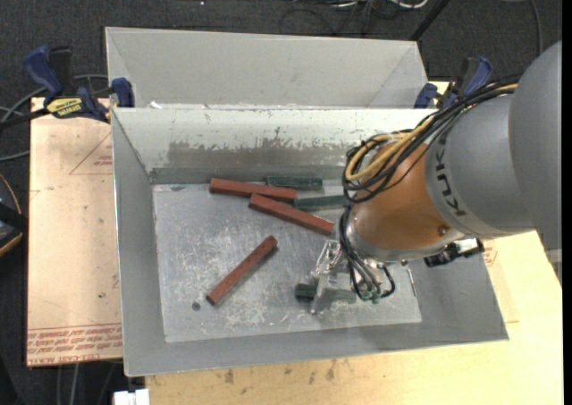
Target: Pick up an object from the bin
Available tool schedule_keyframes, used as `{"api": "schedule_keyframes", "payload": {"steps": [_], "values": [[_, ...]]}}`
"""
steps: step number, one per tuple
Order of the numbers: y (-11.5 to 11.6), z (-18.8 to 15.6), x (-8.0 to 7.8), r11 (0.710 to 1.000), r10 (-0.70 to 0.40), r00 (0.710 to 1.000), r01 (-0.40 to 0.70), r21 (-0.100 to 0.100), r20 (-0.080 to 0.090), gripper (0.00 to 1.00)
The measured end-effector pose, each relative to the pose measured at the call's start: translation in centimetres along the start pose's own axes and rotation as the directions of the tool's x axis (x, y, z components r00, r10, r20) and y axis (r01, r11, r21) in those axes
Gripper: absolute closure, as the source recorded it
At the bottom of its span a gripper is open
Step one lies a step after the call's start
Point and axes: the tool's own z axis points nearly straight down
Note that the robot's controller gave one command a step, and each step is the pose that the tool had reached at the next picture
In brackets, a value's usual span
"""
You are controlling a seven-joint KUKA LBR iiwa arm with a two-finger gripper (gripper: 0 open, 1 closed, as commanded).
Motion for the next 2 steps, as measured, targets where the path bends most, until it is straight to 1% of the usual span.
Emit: {"api": "schedule_keyframes", "payload": {"steps": [1,2], "values": [[0.0,0.0,0.0,1.000,0.000,1.000,0.000,0.000,0.000,1.00],[1.1,-16.2,0.8,0.998,0.056,0.998,-0.056,0.003,-0.010,1.00]]}}
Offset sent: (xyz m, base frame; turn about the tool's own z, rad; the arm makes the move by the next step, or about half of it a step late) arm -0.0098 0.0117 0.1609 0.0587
